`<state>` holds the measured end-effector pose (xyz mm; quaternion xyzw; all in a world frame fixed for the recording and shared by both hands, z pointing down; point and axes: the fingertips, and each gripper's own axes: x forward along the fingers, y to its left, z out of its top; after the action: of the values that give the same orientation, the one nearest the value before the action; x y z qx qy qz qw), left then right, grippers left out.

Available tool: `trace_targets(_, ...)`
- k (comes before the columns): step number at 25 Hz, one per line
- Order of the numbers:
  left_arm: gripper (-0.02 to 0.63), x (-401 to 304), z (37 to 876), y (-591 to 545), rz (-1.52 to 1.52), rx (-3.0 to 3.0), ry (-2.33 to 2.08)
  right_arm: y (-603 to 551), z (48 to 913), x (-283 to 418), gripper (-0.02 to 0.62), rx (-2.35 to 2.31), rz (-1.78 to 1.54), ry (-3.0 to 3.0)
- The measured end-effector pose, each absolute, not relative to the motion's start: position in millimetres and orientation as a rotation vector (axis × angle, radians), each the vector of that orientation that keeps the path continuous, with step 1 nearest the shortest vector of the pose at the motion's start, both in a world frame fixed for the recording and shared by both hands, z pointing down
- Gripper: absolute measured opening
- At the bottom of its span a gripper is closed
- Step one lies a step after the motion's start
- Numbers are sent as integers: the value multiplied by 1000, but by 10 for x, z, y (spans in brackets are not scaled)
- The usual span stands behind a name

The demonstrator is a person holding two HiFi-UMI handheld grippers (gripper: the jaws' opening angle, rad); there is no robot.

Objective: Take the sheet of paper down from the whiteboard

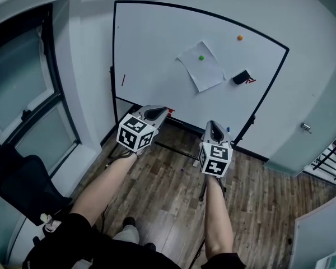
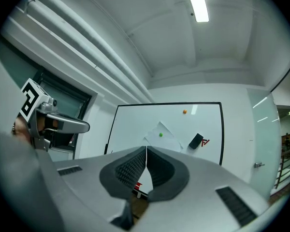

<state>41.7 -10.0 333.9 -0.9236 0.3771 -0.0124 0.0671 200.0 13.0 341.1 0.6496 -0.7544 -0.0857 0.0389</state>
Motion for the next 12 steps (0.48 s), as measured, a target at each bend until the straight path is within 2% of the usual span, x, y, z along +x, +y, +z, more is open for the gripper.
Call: trace_targets(12,21,512,3262,-1351,-23,-2789,1086,-993,3370,2151,25,2039,-270,-2258)
